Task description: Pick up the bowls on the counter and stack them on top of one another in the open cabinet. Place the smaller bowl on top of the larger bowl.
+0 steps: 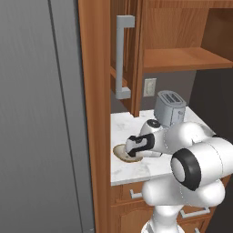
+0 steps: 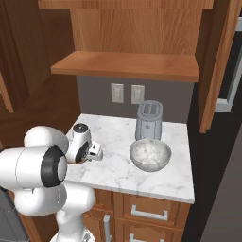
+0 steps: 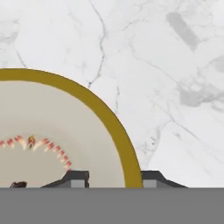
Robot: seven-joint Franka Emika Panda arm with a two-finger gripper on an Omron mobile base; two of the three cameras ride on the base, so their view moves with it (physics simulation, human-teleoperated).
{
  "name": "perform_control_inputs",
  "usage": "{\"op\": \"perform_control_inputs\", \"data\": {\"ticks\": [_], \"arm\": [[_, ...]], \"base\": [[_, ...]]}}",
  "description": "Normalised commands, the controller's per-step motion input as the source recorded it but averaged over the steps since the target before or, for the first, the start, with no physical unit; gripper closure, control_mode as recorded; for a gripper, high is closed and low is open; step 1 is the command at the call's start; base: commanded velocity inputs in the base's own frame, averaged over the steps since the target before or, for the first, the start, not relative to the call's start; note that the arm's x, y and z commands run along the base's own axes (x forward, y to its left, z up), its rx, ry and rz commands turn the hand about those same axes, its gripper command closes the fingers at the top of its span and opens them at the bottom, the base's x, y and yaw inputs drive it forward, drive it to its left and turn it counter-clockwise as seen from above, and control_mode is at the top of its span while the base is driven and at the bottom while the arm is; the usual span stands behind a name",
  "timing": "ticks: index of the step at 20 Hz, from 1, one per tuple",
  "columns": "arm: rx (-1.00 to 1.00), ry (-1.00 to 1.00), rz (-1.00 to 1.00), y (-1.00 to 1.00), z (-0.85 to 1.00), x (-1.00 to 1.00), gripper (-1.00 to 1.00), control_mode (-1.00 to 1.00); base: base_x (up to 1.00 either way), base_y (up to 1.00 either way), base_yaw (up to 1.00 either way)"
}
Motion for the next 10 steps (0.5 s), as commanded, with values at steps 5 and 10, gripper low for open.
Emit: {"op": "perform_control_inputs", "data": {"ticks": [5,10], "arm": [[0.0,0.0,-0.02,0.0,0.16,0.0,1.0,-1.0],[0.02,0.0,-0.03,0.0,0.61,0.0,1.0,-1.0]], "base": [[0.0,0.0,0.0],[0.0,0.0,0.0]]}}
